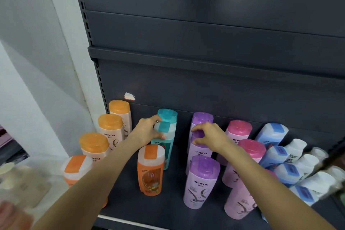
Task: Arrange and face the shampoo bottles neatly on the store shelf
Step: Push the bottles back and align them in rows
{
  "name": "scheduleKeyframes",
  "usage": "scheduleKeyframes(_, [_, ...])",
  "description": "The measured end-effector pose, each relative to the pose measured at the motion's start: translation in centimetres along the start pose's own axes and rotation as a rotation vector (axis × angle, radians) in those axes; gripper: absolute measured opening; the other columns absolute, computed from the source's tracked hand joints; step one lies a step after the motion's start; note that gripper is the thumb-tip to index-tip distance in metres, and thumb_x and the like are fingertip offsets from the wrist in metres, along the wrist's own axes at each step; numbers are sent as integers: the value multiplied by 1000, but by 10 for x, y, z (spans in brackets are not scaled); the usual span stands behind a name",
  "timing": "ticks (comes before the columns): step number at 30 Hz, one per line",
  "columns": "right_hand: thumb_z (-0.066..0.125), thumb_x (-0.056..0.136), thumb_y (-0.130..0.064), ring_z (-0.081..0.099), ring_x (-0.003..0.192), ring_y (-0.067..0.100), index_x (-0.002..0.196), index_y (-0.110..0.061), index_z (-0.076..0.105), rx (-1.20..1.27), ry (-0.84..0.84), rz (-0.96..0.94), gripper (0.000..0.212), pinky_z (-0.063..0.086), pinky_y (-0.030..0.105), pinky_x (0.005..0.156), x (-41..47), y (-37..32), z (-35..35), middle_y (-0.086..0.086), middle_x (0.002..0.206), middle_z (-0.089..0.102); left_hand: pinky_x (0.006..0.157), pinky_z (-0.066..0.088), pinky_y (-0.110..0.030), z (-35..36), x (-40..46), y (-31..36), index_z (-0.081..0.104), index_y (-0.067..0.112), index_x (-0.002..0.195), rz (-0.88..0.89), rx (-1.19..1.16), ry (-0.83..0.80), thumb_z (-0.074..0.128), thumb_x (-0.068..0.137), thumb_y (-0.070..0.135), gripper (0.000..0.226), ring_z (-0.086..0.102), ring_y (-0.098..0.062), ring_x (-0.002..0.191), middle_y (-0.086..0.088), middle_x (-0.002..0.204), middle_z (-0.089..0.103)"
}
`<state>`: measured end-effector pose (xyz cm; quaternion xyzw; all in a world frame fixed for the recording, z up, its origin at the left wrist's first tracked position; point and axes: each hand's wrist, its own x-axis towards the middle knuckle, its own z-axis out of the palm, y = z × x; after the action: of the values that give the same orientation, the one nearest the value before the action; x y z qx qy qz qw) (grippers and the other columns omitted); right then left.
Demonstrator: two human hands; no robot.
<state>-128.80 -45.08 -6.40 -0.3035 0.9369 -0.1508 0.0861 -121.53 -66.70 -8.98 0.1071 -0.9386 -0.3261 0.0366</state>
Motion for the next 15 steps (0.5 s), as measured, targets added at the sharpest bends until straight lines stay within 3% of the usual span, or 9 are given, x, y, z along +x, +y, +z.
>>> scheduleKeyframes(15, [68, 86, -23, 55, 116, 25, 132, -22, 54, 35, 34, 48, 49, 46, 34, 96, -8, -4, 4, 8, 128, 59, 91, 47, -29, -3, -5, -2, 48, 16, 128, -22, -25, -11, 74, 79, 21, 56, 57, -19, 112, -5, 124, 59])
